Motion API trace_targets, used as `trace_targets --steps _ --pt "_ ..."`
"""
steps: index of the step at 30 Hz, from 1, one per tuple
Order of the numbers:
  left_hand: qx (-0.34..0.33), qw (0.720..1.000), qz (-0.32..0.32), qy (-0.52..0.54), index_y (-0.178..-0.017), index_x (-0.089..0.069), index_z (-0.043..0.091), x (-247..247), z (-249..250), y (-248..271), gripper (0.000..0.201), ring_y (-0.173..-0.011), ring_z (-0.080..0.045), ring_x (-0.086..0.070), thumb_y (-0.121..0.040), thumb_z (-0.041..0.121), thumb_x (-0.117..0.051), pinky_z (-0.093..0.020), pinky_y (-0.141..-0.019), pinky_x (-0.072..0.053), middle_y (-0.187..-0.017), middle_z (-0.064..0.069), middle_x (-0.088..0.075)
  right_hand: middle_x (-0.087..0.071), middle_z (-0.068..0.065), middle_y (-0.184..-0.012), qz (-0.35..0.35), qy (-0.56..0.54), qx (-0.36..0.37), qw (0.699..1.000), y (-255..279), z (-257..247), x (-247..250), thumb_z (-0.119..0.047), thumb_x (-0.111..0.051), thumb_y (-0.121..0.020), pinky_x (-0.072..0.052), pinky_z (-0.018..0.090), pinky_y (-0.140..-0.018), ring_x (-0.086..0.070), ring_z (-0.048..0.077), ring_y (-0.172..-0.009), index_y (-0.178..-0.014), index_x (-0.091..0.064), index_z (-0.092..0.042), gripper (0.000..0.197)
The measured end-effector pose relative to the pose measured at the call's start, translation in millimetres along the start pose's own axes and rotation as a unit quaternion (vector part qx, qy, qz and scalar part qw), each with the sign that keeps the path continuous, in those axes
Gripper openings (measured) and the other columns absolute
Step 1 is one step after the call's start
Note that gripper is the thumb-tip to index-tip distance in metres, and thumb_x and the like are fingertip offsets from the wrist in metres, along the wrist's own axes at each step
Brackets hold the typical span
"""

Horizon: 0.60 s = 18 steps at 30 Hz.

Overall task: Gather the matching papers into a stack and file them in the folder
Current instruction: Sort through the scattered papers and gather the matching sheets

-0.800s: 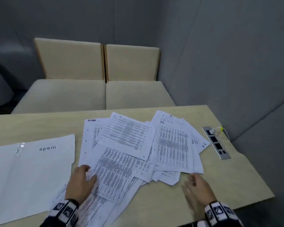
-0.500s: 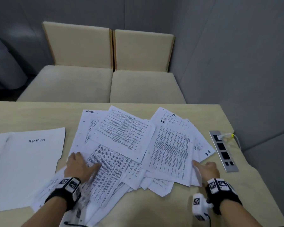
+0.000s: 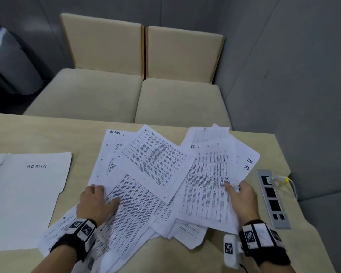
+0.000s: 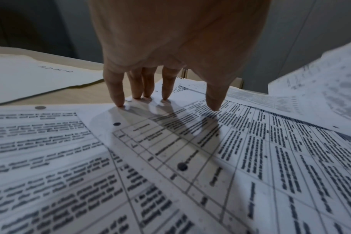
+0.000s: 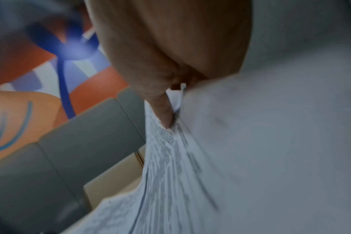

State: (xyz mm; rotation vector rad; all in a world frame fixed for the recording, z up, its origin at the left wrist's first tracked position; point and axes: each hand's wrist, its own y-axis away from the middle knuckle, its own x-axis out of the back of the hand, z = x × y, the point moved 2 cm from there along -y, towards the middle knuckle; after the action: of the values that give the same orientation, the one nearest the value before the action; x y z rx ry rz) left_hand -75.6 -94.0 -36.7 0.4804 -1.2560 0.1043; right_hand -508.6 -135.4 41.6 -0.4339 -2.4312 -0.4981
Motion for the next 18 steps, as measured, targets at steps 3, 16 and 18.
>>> trace_targets --steps 3,16,18 --pt "0.001 1.000 -0.003 0.003 -0.109 -0.062 0.007 2.0 -6.2 -7.0 0.073 -0.104 -0.036 -0.055 -0.071 0.069 -0.062 -0.045 -0.088 -0.048 -0.113 -0.017 -0.063 -0.069 0.005 -0.101 -0.011 0.026 0.082 0.996 10.6 -33.1 28.7 -0.023 -0.060 -0.096 -0.046 0.031 -0.076 -0.065 0.026 -0.096 -0.110 -0.065 -0.007 0.022" --pt "-0.109 0.925 -0.033 0.363 -0.150 -0.018 0.013 107.4 103.9 -1.2 0.123 -0.142 -0.022 -0.033 -0.056 0.048 -0.089 -0.042 -0.114 -0.034 -0.157 -0.006 -0.027 -0.077 -0.029 -0.094 -0.120 0.127 0.283 0.943 84.8 -187.2 156.6 -0.038 -0.062 -0.085 -0.056 0.017 -0.080 -0.072 -0.008 -0.088 -0.097 -0.073 -0.029 0.019" --pt "-0.159 0.897 -0.052 0.410 -0.152 -0.012 0.019 127.7 124.7 4.0 0.128 -0.145 -0.016 -0.028 -0.054 0.044 -0.091 -0.038 -0.115 -0.031 -0.160 0.001 -0.022 -0.080 -0.017 -0.094 -0.120 0.123 0.281 0.944 94.3 -202.0 166.6 -0.036 -0.065 -0.083 -0.057 0.030 -0.080 -0.076 0.002 -0.086 -0.099 -0.074 -0.030 0.019"
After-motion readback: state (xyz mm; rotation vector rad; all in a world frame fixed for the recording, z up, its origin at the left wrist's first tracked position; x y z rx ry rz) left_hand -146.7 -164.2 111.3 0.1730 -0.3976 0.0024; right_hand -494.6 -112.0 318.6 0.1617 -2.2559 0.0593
